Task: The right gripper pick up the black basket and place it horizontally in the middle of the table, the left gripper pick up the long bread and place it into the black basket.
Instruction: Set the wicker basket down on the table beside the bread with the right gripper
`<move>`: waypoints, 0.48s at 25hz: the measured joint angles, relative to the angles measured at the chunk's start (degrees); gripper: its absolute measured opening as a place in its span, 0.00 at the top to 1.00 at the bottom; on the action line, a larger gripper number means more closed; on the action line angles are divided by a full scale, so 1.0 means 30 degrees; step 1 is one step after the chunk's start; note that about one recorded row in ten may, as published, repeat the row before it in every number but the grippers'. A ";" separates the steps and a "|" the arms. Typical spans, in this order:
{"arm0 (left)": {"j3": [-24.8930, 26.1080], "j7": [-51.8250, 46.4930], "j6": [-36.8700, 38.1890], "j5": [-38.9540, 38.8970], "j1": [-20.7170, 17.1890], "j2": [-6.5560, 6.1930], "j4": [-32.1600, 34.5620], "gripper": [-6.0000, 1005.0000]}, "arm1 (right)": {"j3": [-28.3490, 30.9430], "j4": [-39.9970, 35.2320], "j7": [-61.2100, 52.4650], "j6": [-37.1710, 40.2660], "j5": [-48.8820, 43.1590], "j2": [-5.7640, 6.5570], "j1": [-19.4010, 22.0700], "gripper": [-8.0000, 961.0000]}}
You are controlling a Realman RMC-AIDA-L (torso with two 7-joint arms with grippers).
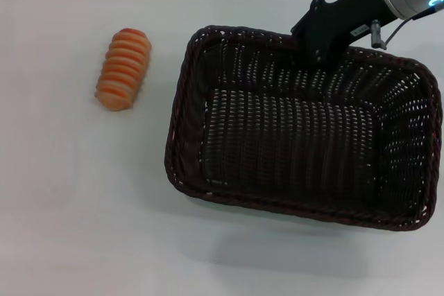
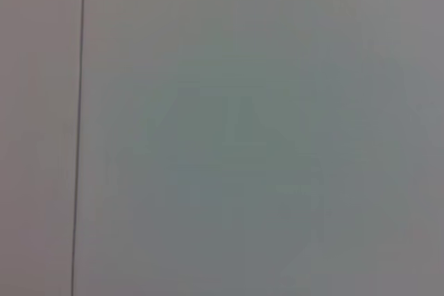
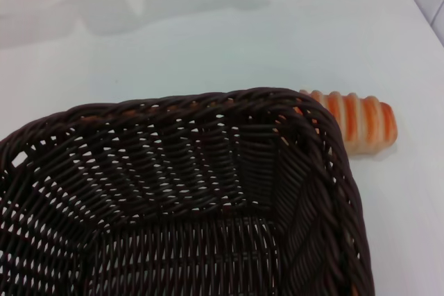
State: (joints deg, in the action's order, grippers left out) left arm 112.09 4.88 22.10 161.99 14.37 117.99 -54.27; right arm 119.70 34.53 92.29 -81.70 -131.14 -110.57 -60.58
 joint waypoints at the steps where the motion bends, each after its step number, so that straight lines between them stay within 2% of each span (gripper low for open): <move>1: 0.0000 0.0000 0.0000 0.0000 0.0000 0.0000 0.0000 0.14 | 0.0000 0.0000 0.0000 -0.0028 -0.0001 0.0001 0.0023 0.84; 12: 0.0674 0.0245 0.0047 0.0027 0.0412 -0.0100 0.0314 0.14 | -0.0191 0.0180 -0.0087 0.0092 -0.0204 0.0058 0.0237 0.84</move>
State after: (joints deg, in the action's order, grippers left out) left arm 114.11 5.62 22.24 162.07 15.61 117.69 -53.33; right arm 119.13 35.07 92.03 -81.42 -131.75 -110.39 -59.87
